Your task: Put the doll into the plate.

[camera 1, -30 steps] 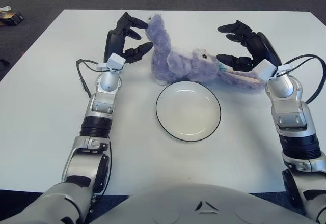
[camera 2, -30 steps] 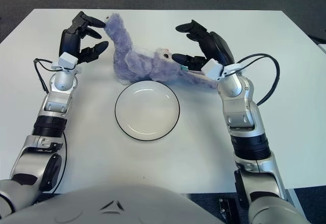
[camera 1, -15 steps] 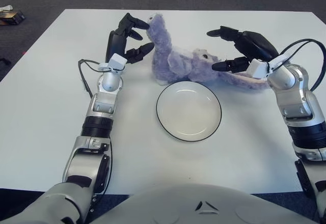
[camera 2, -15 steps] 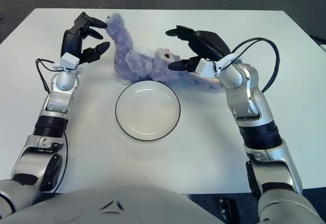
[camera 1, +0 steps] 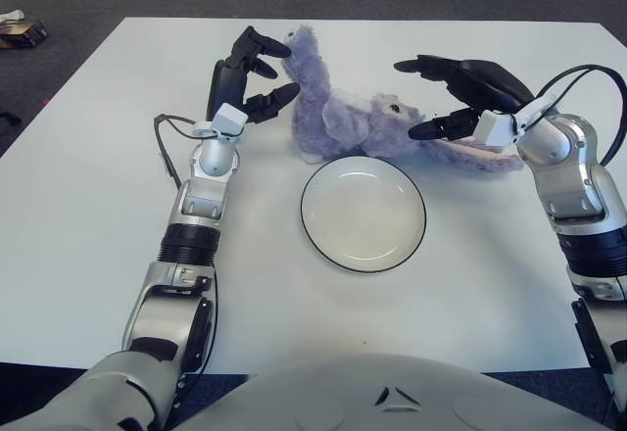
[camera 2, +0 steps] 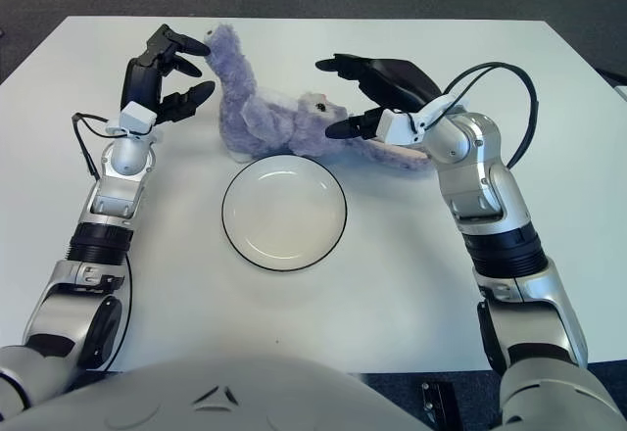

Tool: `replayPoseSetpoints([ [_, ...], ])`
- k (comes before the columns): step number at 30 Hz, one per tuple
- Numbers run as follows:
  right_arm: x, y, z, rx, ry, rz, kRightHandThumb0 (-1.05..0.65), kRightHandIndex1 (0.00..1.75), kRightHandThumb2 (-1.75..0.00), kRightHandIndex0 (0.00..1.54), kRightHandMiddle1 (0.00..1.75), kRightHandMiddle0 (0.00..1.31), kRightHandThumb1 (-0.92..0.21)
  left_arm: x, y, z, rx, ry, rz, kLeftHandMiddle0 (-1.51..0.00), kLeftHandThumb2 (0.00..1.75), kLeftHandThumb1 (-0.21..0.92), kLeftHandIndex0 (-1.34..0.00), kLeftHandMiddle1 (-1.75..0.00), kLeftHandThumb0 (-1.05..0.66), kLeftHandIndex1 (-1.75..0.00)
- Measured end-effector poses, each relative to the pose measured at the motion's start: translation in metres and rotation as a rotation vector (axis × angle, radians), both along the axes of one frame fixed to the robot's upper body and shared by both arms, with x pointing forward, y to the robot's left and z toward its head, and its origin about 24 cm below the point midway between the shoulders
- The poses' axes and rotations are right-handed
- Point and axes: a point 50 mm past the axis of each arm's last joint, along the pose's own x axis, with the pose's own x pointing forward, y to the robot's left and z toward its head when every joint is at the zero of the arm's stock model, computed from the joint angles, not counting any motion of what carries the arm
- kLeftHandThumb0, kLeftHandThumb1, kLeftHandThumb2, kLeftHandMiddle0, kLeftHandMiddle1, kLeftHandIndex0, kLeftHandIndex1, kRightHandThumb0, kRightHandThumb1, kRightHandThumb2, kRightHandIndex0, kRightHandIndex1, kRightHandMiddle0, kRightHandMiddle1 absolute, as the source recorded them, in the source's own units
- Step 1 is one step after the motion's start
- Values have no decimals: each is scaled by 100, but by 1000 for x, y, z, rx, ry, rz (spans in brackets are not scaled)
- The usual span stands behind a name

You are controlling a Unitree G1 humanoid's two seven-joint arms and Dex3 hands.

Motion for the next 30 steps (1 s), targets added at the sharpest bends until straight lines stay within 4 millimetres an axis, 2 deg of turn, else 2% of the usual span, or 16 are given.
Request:
replayPoseSetpoints([
  [16,16,-4,-15,-51,56,-5,-71,0,-20,28,8,30,-92,-2,-7,2,0,-13,-16,-49,29,89,-49,-151,-1,-121],
  [30,19,-6,-22,-82,94,-2,-71,0,-20,25,6,30,-92,-4,-10,8,7,-34,-17,-45,27,91,-46,-151,-1,-126],
])
